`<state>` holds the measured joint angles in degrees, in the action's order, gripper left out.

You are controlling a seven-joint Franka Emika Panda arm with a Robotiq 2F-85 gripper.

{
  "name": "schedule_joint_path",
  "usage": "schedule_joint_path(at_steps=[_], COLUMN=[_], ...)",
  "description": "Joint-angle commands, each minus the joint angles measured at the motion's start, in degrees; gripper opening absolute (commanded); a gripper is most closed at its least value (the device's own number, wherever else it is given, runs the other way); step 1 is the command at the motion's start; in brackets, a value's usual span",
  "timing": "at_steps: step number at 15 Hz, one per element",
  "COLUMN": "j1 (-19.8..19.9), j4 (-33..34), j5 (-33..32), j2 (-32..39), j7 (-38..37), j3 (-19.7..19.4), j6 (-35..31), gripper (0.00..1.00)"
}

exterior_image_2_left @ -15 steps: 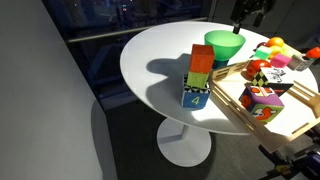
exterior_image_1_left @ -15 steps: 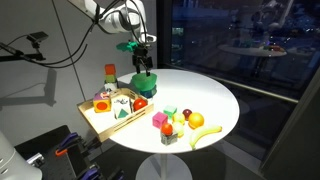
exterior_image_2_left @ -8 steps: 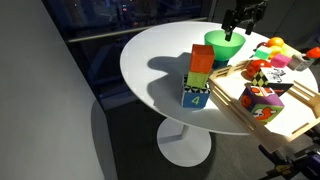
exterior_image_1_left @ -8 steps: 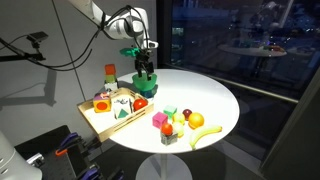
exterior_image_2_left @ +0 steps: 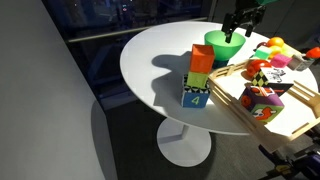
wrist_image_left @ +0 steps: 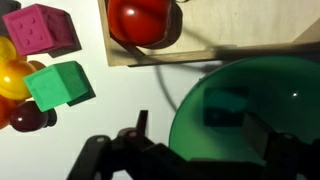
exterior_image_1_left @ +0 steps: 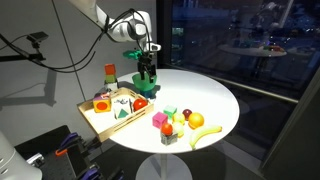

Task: Remove the green bowl from the blue block and put it on the table, remove the orange fruit on the gray block top and put it in the green bowl

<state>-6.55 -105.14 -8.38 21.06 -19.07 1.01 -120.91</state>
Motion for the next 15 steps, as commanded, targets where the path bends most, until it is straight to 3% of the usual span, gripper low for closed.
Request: schedule_joint_path(at_steps=[1,9,15], j1=[-1.05,-1.33,-0.35], j4=[1.4,0.87,0.58], j5=[-1.74,-1.48,-0.96], j2=[1.1,-0.61,-3.05], j7=[-2.17,-3.98,-3.45], j3=[-1.22,-1.59,-1.99], j6=[-0.21,1.67,2.12], gripper=[0.66,0.01,0.02])
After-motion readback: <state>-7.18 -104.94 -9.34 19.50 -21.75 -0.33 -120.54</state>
